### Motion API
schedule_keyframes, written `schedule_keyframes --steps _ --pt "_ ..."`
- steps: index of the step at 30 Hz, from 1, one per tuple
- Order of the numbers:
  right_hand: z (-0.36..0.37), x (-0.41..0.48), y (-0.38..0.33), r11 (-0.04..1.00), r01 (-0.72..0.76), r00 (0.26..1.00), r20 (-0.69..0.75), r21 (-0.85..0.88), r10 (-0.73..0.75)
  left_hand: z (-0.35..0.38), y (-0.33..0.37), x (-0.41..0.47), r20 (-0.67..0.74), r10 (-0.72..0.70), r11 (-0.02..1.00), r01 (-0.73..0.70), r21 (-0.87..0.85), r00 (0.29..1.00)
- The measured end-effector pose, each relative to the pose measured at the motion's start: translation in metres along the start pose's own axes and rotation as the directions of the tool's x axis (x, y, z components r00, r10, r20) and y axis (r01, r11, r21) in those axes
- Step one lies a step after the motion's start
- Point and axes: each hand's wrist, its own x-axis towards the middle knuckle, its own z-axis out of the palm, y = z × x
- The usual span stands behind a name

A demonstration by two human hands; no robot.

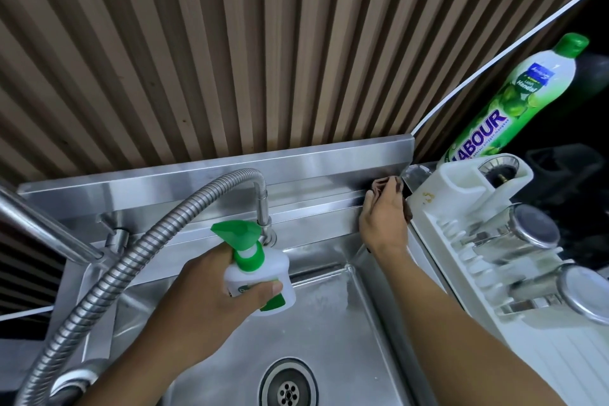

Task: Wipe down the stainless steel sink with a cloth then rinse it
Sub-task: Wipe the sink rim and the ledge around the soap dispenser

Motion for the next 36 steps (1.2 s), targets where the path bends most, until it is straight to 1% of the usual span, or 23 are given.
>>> schedule_keyframes --steps 3,5,6,7,8,11,12,13,14,15,17,18,20,21,23,26,28,31,32,33,35,36 --pt "0.02 0.007 -0.013 0.996 -0.024 0.998 -0.068 -0.082 0.018 -0.001 -0.002 -0.001 -0.002 -0.007 1.0 0.007 -0.005 1.0" --pt "0.025 0.004 -0.019 0.99 -0.085 0.995 -0.062 -0.112 0.078 -0.002 -0.003 0.0 -0.004 -0.01 1.0 0.01 -0.012 1.0" --pt "0.026 0.002 -0.019 0.987 -0.088 0.995 -0.05 -0.135 0.082 -0.002 -0.003 0.0 -0.006 -0.011 1.0 0.011 -0.017 1.0" --pt "0.028 -0.003 -0.021 0.985 -0.061 0.998 -0.04 -0.159 0.056 -0.002 -0.003 0.001 -0.006 -0.012 1.0 0.012 -0.02 1.0" --pt "0.03 -0.012 -0.022 0.983 -0.005 1.0 -0.031 -0.181 -0.001 -0.001 -0.003 0.001 -0.004 -0.014 1.0 0.014 -0.019 1.0" --pt "0.043 -0.049 -0.025 0.957 0.22 0.975 0.029 -0.188 -0.218 0.001 -0.001 0.003 0.003 -0.016 1.0 0.016 -0.022 1.0" --pt "0.046 -0.056 -0.026 0.946 0.263 0.965 0.066 -0.188 -0.255 0.001 0.0 0.003 0.006 -0.023 1.0 0.023 -0.021 1.0" --pt "0.047 -0.057 -0.026 0.943 0.265 0.964 0.089 -0.2 -0.252 0.001 0.0 0.003 0.01 -0.025 0.999 0.025 -0.02 1.0" --pt "0.046 -0.052 -0.026 0.949 0.226 0.973 0.088 -0.22 -0.211 0.001 0.0 0.003 0.013 -0.024 1.0 0.025 -0.018 1.0" --pt "0.043 -0.041 -0.025 0.959 0.157 0.987 0.056 -0.235 -0.148 0.002 0.001 0.003 0.015 -0.022 1.0 0.022 -0.016 1.0" --pt "0.033 -0.013 -0.025 0.975 -0.02 1.0 -0.012 -0.22 0.017 0.002 0.002 0.002 0.017 -0.02 1.0 0.02 -0.014 1.0" --pt "0.027 0.0 -0.025 0.974 -0.101 0.995 -0.018 -0.202 0.099 0.002 0.002 0.001 0.015 -0.022 1.0 0.022 -0.016 1.0" --pt "0.02 0.015 -0.029 0.966 -0.195 0.98 -0.004 -0.169 0.198 0.002 0.001 0.002 0.011 -0.023 1.0 0.023 -0.022 1.0" --pt "0.019 0.015 -0.03 0.966 -0.206 0.978 -0.009 -0.156 0.208 0.001 0.0 0.002 0.01 -0.025 0.999 0.026 -0.021 1.0" --pt "0.024 0.007 -0.03 0.98 -0.142 0.989 -0.066 -0.139 0.134 0.0 0.001 0.004 -0.004 -0.03 0.999 0.03 -0.026 1.0" --pt "0.04 -0.026 -0.028 0.982 0.06 0.989 -0.12 -0.181 -0.083 -0.002 0.001 0.005 -0.024 -0.025 0.999 0.025 -0.026 0.999" --pt "0.051 -0.05 -0.034 0.967 0.181 0.973 -0.109 -0.179 -0.202 -0.002 0.002 0.006 -0.036 -0.027 0.999 0.026 -0.029 0.999" --pt "0.065 -0.083 -0.05 0.932 0.346 0.934 -0.057 -0.106 -0.353 -0.002 0.002 0.005 -0.051 -0.027 0.999 0.025 -0.04 0.998" --pt "0.069 -0.09 -0.052 0.902 0.426 0.904 -0.02 -0.075 -0.428 -0.003 0.003 0.005 -0.052 -0.025 0.999 0.023 -0.039 0.998" --pt "0.071 -0.095 -0.051 0.853 0.521 0.854 0.019 -0.036 -0.52 -0.002 0.003 0.005 -0.052 -0.021 0.999 0.019 -0.038 0.998" --pt "0.068 -0.097 -0.042 0.729 0.683 0.724 0.089 0.047 -0.684 -0.002 0.004 0.004 -0.054 -0.01 0.999 0.008 -0.034 0.998" --pt "0.064 -0.093 -0.037 0.685 0.724 0.677 0.111 0.083 -0.728 -0.002 0.004 0.003 -0.056 -0.011 0.999 0.009 -0.031 0.998"
